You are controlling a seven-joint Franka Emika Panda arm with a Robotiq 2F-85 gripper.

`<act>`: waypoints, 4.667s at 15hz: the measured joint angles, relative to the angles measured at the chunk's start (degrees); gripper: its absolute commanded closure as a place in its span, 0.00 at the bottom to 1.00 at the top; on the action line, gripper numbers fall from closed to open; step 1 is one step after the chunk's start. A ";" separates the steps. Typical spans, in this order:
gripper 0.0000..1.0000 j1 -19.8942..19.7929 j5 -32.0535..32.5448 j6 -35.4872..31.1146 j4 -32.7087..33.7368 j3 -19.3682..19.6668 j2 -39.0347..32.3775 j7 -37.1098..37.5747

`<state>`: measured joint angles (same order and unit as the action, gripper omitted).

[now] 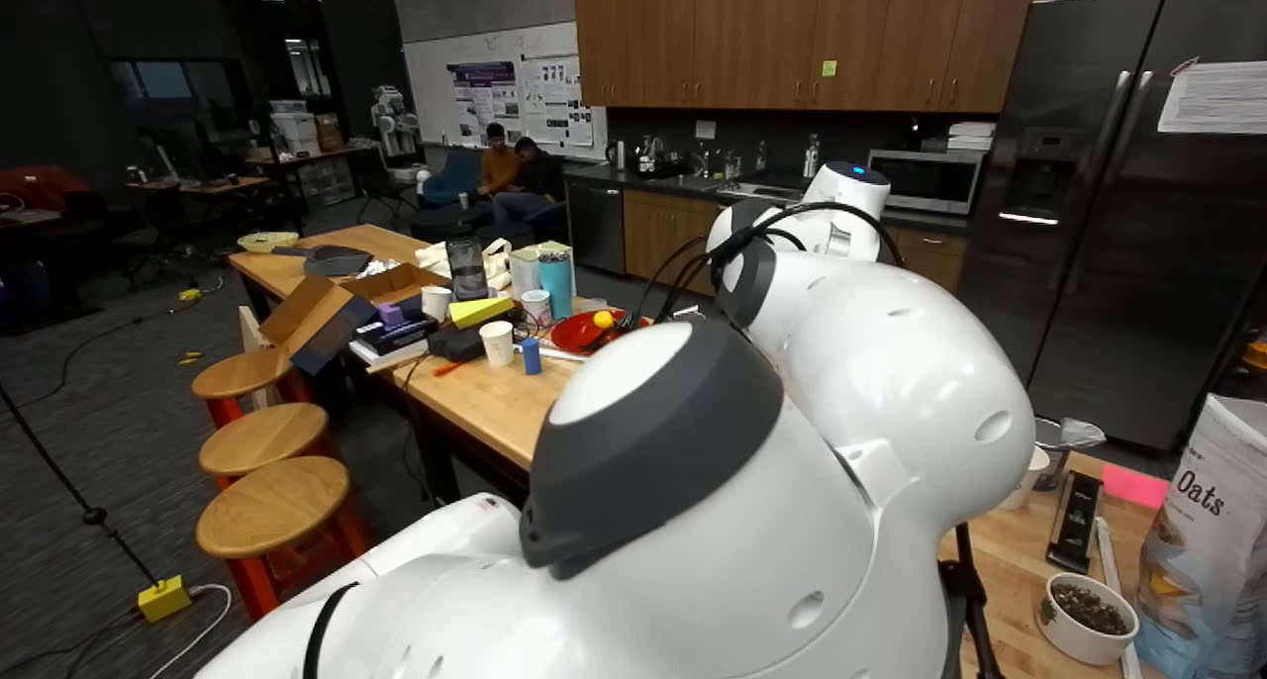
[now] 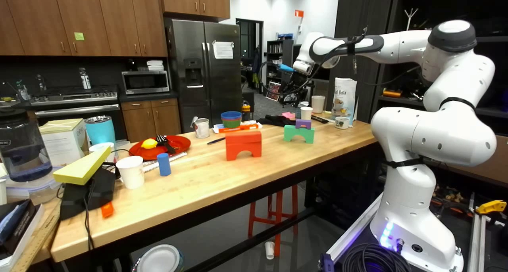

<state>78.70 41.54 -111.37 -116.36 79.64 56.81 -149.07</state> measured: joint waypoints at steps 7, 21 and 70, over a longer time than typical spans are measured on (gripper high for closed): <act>0.00 1.74 2.41 2.69 1.02 0.01 4.73 0.01; 0.00 17.40 23.63 25.84 7.32 -7.52 20.74 0.03; 0.00 37.91 23.16 57.24 -0.57 -25.35 27.56 0.07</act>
<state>116.61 64.70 -54.13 -116.93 54.29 84.37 -149.00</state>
